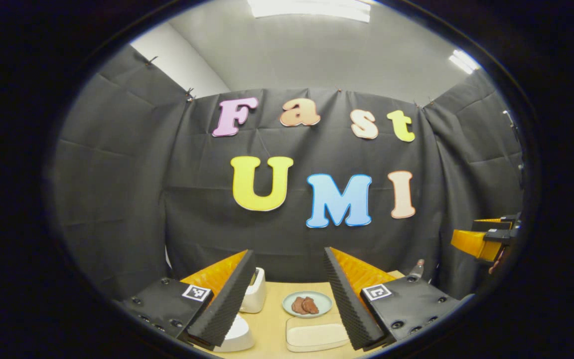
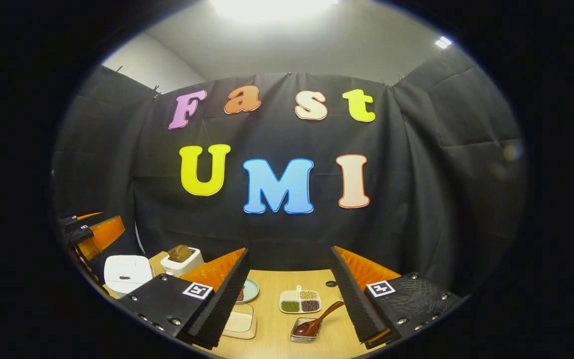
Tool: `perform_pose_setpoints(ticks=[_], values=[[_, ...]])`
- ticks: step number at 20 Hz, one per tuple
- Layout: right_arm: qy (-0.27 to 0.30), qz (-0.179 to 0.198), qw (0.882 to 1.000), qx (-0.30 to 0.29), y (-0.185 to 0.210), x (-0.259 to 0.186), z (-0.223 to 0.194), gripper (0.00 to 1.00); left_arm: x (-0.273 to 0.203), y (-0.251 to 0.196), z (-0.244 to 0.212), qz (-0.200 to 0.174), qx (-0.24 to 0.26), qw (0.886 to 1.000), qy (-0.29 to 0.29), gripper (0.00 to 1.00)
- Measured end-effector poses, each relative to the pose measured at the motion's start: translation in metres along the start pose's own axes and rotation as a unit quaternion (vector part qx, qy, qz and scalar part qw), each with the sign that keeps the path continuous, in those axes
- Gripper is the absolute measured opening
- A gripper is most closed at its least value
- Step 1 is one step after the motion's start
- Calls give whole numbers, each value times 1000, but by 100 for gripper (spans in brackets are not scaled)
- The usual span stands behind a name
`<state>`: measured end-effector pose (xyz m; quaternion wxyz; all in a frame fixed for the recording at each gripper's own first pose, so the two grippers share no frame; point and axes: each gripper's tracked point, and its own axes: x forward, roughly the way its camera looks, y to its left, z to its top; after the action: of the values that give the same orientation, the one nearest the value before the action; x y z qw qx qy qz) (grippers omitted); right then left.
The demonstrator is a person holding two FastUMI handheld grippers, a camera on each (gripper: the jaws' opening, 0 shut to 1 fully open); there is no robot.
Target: Close the left gripper, press the button to open the rice cooker; take a wooden spoon from the chopstick holder with the right hand, scoop a spoonful of rice and pour it into the rice cooker, then put the wooden spoon back into the chopstick holder.
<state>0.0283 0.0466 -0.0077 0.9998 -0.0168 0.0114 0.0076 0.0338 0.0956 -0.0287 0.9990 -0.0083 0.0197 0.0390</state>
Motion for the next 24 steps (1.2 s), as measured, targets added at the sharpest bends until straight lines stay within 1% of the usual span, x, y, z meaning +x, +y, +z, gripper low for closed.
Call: perform_pose_setpoints(ticks=[3, 6, 8, 9, 10, 12, 13, 14, 15, 16, 17, 20, 22, 23, 24], values=[[6, 9, 1000, -5, 8, 5, -8, 97, 6, 27, -16, 20, 9, 1000, 14, 94], [12, 19, 1000, -7, 17, 10, -13, 97, 11, 53, -39, 30, 15, 999, 43, 84], [18, 24, 1000, -9, 22, 13, -18, 96, 14, 70, -63, 37, 11, 996, 74, 75], [21, 27, 999, -10, 25, 15, -20, 97, 14, 82, -75, 45, 8, 995, 89, 66], [23, 30, 999, -10, 27, 17, -21, 96, 14, 92, -82, 51, 3, 994, 100, 49], [26, 35, 999, -12, 32, 22, -24, 96, 18, 109, -101, 62, 0, 990, 125, 26], [29, 37, 999, -13, 34, 23, -27, 96, 17, 116, -117, 63, -4, 988, 142, 18], [32, 40, 999, -13, 36, 25, -28, 97, 20, 118, -131, 56, -9, 985, 163, 9], [35, 42, 998, -13, 39, 27, -31, 97, 21, 125, -142, 56, -11, 982, 181, 11], [37, 44, 998, -13, 40, 29, -32, 97, 23, 134, -155, 58, -12, 978, 198, 11], [40, 45, 998, -14, 40, 31, -34, 97, 23, 143, -168, 60, -16, 975, 215, 9], [47, 45, 998, -15, 41, 35, -40, 97, 28, 165, -194, 70, -38, 963, 256, 9], [54, 44, 997, -15, 38, 38, -45, 96, 28, 179, -214, 79, -55, 954, 285, 9], [57, 42, 997, -15, 37, 38, -47, 96, 29, 187, -222, 83, -61, 950, 295, 11], [59, 40, 997, -14, 36, 39, -47, 97, 30, 192, -227, 84, -67, 947, 304, 9]])
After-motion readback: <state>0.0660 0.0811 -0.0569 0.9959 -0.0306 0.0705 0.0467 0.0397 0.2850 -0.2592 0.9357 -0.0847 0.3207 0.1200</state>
